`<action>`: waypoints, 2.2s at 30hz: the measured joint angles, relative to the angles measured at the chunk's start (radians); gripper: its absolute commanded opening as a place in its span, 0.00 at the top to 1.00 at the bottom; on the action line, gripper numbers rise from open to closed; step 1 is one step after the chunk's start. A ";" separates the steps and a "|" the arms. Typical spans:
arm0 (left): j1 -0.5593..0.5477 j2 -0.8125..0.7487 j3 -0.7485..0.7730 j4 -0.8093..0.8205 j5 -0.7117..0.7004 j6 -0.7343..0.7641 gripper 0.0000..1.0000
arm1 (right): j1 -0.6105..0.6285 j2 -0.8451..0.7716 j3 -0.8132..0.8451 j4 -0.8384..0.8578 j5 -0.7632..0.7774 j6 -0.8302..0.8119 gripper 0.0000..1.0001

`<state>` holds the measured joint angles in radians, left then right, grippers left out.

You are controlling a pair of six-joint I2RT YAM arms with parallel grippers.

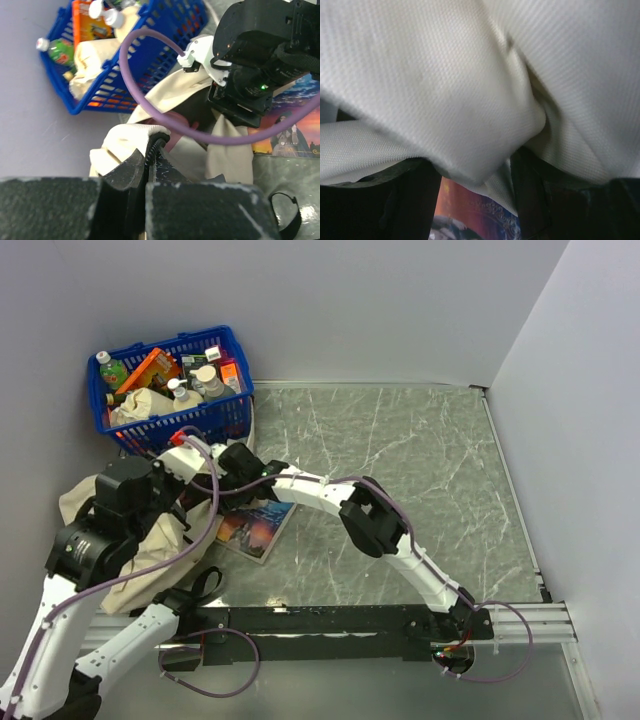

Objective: Pack the student bag
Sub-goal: Move the book to the center of the board, then pick up the book from the center of the board.

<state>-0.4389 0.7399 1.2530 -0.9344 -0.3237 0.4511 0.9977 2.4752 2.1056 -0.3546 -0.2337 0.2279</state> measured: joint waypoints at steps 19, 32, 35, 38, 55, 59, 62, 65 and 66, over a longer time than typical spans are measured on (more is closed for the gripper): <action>-0.004 0.255 0.076 0.088 0.333 -0.076 0.99 | -0.103 -0.609 -0.947 0.295 0.008 0.066 0.11; -0.043 0.321 -0.042 0.266 0.330 -0.098 0.99 | -0.204 -1.268 -1.242 0.043 0.004 0.243 0.01; -0.087 0.325 -0.069 0.303 0.331 -0.098 0.99 | -0.247 -1.330 -1.413 0.053 0.000 0.335 0.05; -0.169 0.342 -0.099 0.335 0.321 -0.100 0.99 | -0.309 -1.340 -1.569 0.051 -0.014 0.414 0.08; -0.281 0.779 -0.156 0.538 0.258 -0.184 0.99 | -0.427 -1.158 -1.592 0.363 -0.153 0.595 0.19; -0.294 0.840 -0.160 0.542 0.272 -0.203 0.99 | -0.439 -1.097 -1.576 0.383 -0.178 0.632 0.20; -0.295 0.886 -0.167 0.547 0.282 -0.224 0.99 | -0.441 -1.075 -1.551 0.379 -0.179 0.643 0.20; -0.295 0.892 -0.220 0.591 0.286 -0.239 0.99 | -0.443 -1.076 -1.548 0.377 -0.174 0.653 0.20; -0.295 0.892 -0.232 0.601 0.286 -0.240 0.99 | -0.446 -1.076 -1.548 0.377 -0.172 0.657 0.21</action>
<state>-0.7338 1.6321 1.0214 -0.3332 -0.0380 0.2115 0.5522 1.3991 0.5575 0.0219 -0.4057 0.8852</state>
